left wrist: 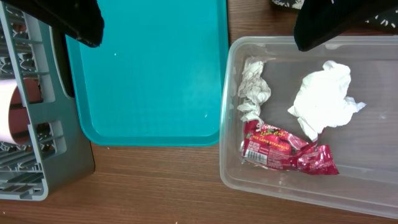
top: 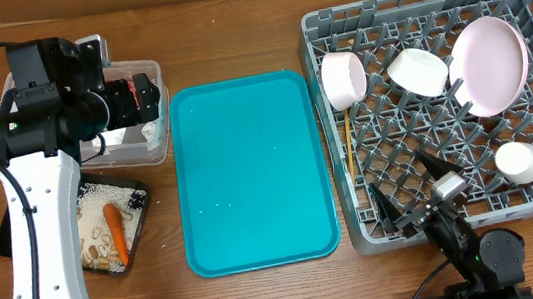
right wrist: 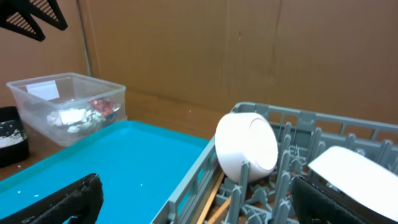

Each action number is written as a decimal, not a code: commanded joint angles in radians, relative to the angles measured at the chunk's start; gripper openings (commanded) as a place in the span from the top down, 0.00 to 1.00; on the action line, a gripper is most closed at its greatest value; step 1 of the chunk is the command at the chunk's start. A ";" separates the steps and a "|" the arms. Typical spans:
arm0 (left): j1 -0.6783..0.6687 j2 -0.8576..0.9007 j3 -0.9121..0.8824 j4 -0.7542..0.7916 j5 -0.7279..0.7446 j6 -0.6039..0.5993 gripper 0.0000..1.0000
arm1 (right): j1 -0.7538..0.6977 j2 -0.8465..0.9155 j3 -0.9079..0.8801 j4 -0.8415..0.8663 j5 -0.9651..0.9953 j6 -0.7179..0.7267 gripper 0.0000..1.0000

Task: Sort waste into correct bins and load items into the dishwasher

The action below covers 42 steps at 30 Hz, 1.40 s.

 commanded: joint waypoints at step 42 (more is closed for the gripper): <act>-0.365 -0.303 -0.460 0.499 -0.378 0.032 0.00 | -0.001 -0.010 -0.010 -0.013 -0.010 0.009 0.00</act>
